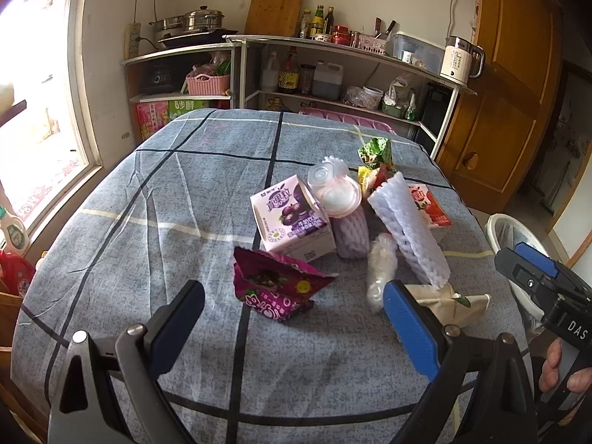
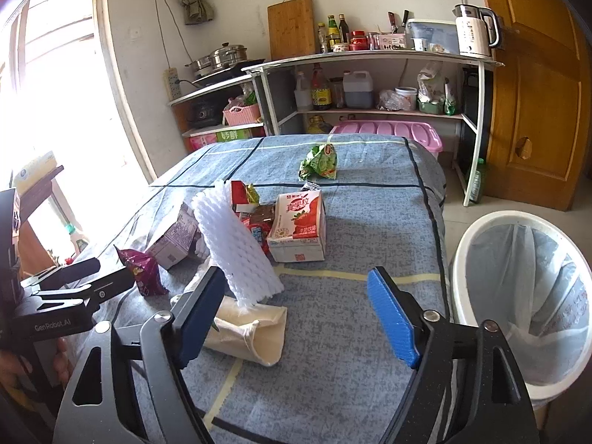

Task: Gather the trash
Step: 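Grasp the purple snack bag with the left tool while the right tool grasps the white foam net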

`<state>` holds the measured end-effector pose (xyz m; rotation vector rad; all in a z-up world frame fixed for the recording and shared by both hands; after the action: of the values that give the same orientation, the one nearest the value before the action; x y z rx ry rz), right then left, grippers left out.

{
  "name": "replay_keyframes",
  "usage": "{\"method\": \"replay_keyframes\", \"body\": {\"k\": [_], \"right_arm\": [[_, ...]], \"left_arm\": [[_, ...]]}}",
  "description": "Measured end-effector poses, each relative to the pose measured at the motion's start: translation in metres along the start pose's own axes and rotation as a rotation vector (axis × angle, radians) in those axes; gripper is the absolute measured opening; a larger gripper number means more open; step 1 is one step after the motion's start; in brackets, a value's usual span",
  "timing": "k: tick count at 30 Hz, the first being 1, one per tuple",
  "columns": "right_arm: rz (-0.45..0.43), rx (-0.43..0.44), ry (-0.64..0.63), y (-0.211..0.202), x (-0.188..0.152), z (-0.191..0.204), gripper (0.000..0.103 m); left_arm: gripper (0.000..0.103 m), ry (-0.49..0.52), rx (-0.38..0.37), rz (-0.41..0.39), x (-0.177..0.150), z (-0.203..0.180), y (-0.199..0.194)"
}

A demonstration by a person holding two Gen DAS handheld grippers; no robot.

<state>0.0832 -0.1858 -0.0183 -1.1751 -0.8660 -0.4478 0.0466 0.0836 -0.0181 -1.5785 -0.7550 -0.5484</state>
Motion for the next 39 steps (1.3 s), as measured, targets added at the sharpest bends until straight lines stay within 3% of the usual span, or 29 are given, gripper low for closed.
{"method": "replay_keyframes", "body": {"k": [4, 11, 17, 25, 26, 28, 39], "right_arm": [[0.03, 0.05, -0.017, 0.014, 0.007, 0.01, 0.065], [0.07, 0.147, -0.028, 0.034, 0.01, 0.025, 0.065], [0.121, 0.142, -0.105, 0.051, 0.01, 0.04, 0.065], [0.177, 0.128, -0.121, 0.072, 0.012, 0.043, 0.064], [0.184, 0.128, -0.114, 0.073, 0.012, 0.042, 0.063], [0.188, 0.132, -0.109, 0.075, 0.012, 0.041, 0.048], [0.166, 0.116, -0.092, 0.074, 0.013, 0.037, 0.023]], "left_arm": [[0.098, -0.035, -0.024, 0.016, 0.003, 0.019, 0.005], [0.099, -0.025, -0.051, 0.048, -0.003, 0.028, 0.016], [0.099, -0.029, -0.094, 0.095, -0.007, 0.025, 0.032], [0.098, -0.058, -0.081, 0.129, -0.009, 0.03, 0.05], [0.094, -0.061, -0.079, 0.13, -0.009, 0.03, 0.051], [0.091, -0.062, -0.08, 0.123, -0.007, 0.03, 0.052], [0.058, -0.06, -0.119, 0.088, -0.002, 0.024, 0.048]]}}
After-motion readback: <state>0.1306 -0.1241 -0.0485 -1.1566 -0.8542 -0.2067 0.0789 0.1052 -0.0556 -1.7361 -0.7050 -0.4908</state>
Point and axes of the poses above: each gripper's, at about its wrist camera, not at the fingertips, and y roughly the way its jaws point, z to its left, x to its top, the point moved 3 cm from there along y, roughly the way its jaws point, and after that the axes turned 2 degrees about -x, right-handed, at the moved point
